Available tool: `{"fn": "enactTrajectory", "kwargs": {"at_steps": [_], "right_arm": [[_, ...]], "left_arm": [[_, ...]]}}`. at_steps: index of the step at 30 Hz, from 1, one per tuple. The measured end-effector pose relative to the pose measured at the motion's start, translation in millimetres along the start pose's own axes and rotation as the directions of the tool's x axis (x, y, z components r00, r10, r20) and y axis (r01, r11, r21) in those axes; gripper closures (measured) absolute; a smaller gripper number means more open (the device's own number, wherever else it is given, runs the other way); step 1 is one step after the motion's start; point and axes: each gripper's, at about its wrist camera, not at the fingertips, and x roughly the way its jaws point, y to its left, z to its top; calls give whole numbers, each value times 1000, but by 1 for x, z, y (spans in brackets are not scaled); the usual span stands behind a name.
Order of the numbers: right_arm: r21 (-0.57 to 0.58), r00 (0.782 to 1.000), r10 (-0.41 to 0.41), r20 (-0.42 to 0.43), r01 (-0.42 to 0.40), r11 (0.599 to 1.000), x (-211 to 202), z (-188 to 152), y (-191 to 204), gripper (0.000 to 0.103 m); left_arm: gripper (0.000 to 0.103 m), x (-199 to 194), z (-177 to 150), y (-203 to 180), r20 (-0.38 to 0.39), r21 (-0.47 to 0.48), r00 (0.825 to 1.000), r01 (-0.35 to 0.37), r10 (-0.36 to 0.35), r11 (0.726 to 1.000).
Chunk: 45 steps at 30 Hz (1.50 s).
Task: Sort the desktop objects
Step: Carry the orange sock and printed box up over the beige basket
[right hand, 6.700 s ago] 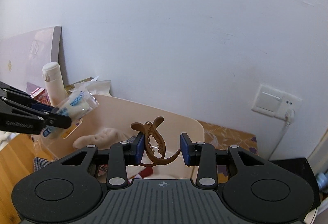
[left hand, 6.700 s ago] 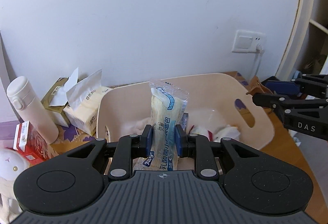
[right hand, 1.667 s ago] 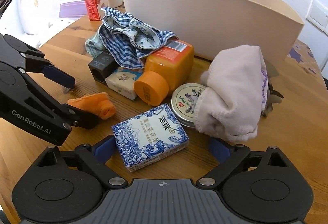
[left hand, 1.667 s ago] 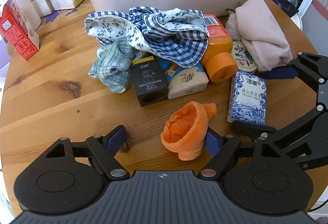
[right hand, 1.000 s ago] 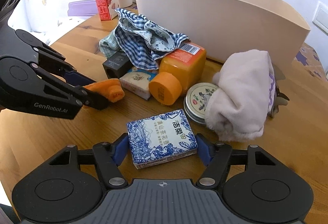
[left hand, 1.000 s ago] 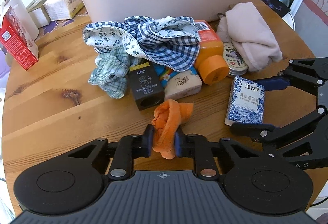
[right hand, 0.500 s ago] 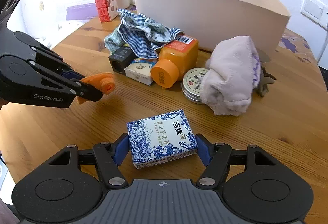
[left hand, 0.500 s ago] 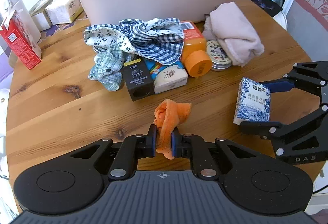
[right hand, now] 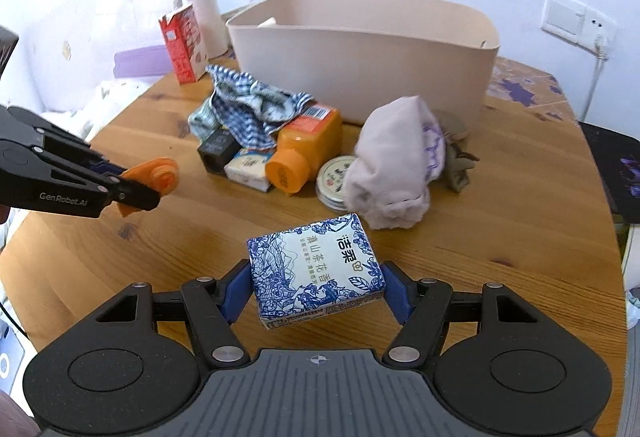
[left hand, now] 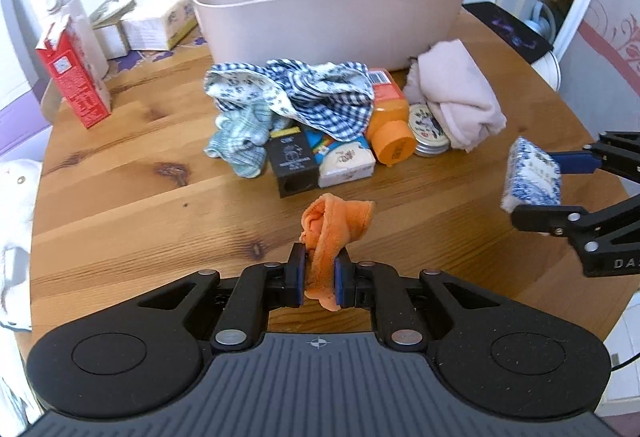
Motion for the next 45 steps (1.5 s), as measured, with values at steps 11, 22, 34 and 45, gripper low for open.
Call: {"fn": "enactTrajectory", "kwargs": {"at_steps": [11, 22, 34, 45], "right_arm": [[30, 997, -29, 77, 26, 999, -24, 13, -13, 37], [27, 981, -88, 175, 85, 996, -45, 46, -42, 37], [15, 960, -119, 252, 119, 993, -41, 88, -61, 37], [2, 951, -119, 285, 124, 992, -18, 130, -73, 37]], "left_arm": [[90, -27, 20, 19, 76, -44, 996, -32, 35, 999], [90, -43, 57, 31, 161, -46, 986, -37, 44, 998], [90, -42, 105, 31, 221, -32, 973, -54, 60, 998], [90, -21, 152, 17, 246, -31, 963, -104, 109, 994]]}}
